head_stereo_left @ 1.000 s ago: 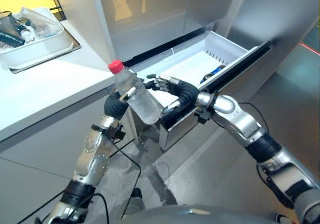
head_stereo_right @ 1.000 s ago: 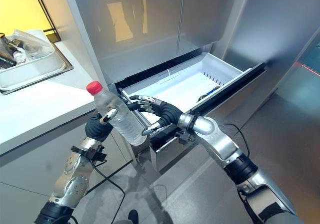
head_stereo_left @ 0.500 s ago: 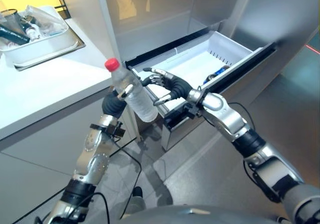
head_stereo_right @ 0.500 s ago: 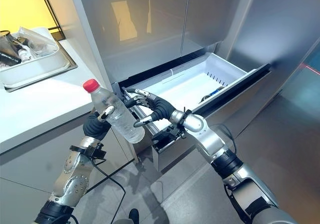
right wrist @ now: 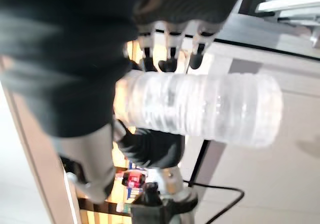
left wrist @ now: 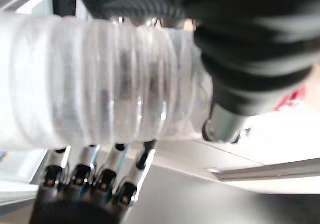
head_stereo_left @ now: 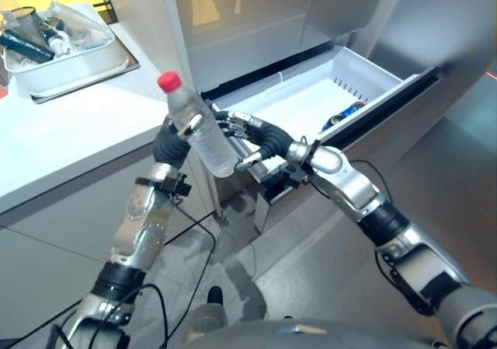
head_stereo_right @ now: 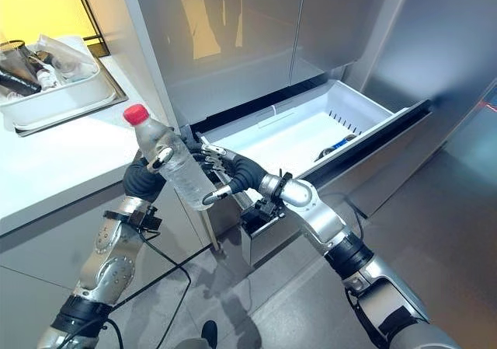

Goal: Take the drinks into the refrigerator

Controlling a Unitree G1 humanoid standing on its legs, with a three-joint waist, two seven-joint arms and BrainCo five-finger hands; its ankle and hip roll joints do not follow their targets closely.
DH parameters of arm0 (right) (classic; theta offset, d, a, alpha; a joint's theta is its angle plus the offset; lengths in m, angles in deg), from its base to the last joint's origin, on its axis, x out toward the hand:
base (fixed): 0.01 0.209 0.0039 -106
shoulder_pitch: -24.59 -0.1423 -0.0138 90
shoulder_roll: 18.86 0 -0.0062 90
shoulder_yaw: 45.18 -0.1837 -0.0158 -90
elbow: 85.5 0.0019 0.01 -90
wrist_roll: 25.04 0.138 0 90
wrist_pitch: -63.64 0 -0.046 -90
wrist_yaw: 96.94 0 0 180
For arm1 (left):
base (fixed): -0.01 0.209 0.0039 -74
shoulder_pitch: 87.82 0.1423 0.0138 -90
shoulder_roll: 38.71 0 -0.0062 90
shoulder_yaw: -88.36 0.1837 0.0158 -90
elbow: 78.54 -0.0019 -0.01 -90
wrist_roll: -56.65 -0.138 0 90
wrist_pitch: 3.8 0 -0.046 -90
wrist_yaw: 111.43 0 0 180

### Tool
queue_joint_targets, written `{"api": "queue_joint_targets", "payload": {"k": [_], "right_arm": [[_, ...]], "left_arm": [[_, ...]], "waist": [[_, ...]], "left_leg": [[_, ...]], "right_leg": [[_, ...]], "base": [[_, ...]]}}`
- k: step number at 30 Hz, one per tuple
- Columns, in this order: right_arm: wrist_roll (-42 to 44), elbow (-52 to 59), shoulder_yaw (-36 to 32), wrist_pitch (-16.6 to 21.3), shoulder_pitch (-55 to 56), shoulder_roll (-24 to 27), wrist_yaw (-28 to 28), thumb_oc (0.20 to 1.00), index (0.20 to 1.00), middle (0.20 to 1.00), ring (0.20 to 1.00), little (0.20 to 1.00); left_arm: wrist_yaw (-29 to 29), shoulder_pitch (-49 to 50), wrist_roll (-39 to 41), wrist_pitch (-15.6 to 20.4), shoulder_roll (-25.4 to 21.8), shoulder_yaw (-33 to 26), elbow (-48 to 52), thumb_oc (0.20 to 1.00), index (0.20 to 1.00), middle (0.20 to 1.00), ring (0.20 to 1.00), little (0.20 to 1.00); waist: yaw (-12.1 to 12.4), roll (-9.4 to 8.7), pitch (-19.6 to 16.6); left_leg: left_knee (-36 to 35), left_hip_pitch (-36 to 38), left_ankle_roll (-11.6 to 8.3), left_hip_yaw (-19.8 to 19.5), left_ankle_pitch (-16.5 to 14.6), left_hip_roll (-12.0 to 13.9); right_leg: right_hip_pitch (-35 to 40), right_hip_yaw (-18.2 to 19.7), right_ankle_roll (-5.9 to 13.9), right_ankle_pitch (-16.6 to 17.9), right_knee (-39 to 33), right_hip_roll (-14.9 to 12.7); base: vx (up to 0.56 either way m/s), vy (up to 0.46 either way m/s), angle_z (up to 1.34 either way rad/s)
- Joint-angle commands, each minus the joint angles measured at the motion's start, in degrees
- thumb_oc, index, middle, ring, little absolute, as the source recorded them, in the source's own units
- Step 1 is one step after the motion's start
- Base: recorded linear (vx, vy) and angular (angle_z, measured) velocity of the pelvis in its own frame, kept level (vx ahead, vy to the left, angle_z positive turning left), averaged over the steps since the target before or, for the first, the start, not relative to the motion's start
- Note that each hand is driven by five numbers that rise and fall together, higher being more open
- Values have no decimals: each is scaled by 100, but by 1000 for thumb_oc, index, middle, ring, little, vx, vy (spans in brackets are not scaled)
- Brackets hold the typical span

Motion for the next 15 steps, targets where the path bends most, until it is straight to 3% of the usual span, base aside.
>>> {"api": "queue_joint_targets", "payload": {"k": [1, 7, 15], "right_arm": [[332, 320, 999, -212, -443, -521, -533, 1000, 1000, 1000, 1000, 1000], [384, 397, 1103, -372, -395, -467, -611, 1000, 1000, 1000, 1000, 1000], [107, -104, 1056, -248, -155, -671, -367, 1000, 1000, 1000, 1000, 1000]], "left_arm": [[342, -1737, -295, 790, 161, 466, 556, 200, 200, 200, 200, 200], [326, -1952, -455, 800, 49, 539, 490, 200, 200, 200, 200, 200], [215, -2137, -438, 783, 286, 713, 391, 200, 200, 200, 200, 200]], "waist": [[-86, -30, -271], [-132, -25, -294], [-165, -14, -331]], "left_leg": [[84, 223, 326, 108, -535, -148], [17, 305, 311, 111, -514, -144], [-27, 348, 286, 68, -476, -151]], "right_leg": [[-391, 83, -23, -526, 818, 61], [-343, 83, -32, -532, 781, 78], [-206, 14, -47, -529, 663, 87]], "base": [[0, 0, 0], [0, 0, 0], [-3, 0, 1]]}}
